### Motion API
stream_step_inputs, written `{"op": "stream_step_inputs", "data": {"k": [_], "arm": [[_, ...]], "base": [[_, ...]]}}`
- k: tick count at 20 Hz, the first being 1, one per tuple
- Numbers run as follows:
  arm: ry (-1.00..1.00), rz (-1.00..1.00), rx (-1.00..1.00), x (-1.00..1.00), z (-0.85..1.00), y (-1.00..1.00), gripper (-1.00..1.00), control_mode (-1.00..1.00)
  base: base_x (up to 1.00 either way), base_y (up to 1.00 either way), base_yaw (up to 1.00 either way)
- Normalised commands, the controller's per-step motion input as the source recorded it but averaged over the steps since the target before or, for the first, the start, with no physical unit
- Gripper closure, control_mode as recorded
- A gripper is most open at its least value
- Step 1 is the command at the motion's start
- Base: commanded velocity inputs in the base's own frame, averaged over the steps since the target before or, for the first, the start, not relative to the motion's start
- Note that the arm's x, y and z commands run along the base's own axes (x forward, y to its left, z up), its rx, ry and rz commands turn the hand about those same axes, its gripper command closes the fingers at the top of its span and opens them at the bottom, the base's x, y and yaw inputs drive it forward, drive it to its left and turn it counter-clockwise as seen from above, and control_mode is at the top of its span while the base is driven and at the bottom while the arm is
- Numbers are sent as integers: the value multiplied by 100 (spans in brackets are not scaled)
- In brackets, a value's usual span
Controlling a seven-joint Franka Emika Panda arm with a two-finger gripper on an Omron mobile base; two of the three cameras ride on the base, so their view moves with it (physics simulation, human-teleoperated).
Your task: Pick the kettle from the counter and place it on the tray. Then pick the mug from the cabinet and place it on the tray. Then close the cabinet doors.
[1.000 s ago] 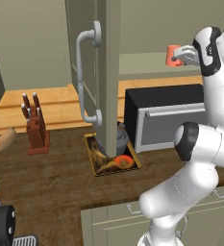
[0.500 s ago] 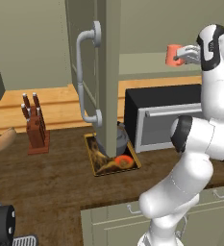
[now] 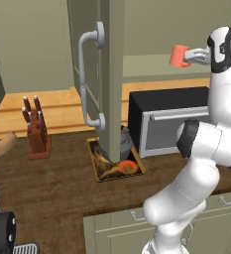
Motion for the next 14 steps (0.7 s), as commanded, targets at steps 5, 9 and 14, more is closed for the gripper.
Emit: {"op": "stream_step_inputs", "data": {"k": [5, 9, 14], "arm": [[-12, 0, 0, -3, -3, 27, 100, -100], [0, 0, -3, -16, 0, 38, 100, -100], [0, 2, -6, -59, 0, 28, 100, -100]], "base": [[0, 0, 0], [0, 0, 0], [0, 0, 0]]}}
